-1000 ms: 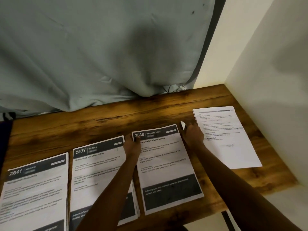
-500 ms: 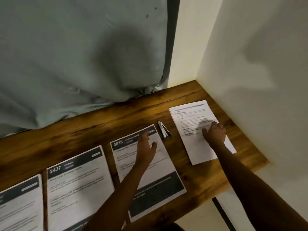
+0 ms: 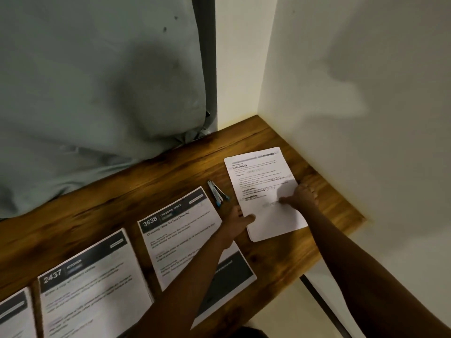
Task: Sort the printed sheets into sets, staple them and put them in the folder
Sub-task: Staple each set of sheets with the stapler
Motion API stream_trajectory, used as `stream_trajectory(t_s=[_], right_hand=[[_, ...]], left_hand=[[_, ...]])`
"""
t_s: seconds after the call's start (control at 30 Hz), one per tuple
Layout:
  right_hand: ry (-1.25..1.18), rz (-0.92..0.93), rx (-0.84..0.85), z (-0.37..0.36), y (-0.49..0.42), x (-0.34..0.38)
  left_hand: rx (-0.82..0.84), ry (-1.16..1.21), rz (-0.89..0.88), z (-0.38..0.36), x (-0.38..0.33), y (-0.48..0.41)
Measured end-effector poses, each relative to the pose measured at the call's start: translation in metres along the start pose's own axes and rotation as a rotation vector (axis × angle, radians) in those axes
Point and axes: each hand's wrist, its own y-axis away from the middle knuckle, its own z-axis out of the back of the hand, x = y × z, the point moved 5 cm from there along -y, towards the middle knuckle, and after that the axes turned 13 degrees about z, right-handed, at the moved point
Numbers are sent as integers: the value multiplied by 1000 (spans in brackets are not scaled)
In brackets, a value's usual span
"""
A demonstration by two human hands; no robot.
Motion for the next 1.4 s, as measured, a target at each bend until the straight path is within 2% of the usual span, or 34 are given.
stream_trajectory(t_s=[0.1, 0.27, 0.43, 0.5, 0.63, 0.77, 0.83, 0.97, 1.07, 1.23, 1.4], right_hand=[[-75, -47, 14, -7, 2, -12], [-340, -50, 1, -13, 5, -36], [-829, 4, -10, -14, 4, -43], [-924, 21, -8, -15, 5, -46], [-1004, 85, -45, -15, 7, -48], [-1000, 145, -96, -7, -1, -40], [-1005, 233, -141, 3, -9, -31], [-1098, 412, -185, 41, -12, 0], [-1133, 590, -219, 75, -15, 25], [-1145, 654, -138, 89, -20, 39], [-1122, 758, -29, 91, -8, 44]], left_hand=[[-19, 13, 9, -4, 0, -4], [-57, -21, 43, -10, 7, -7], [-75, -54, 44, -13, 6, -6], [-79, -53, 42, -12, 5, -7], [-77, 10, 10, -11, 2, -10], [-125, 48, -151, -5, -22, -15], [-137, 119, -254, -2, -40, -15], [-340, 273, -470, 11, -90, 3], [-449, 304, -576, 17, -119, 19], [-514, 336, -683, 21, -123, 36], [-591, 342, -710, 28, -112, 44]])
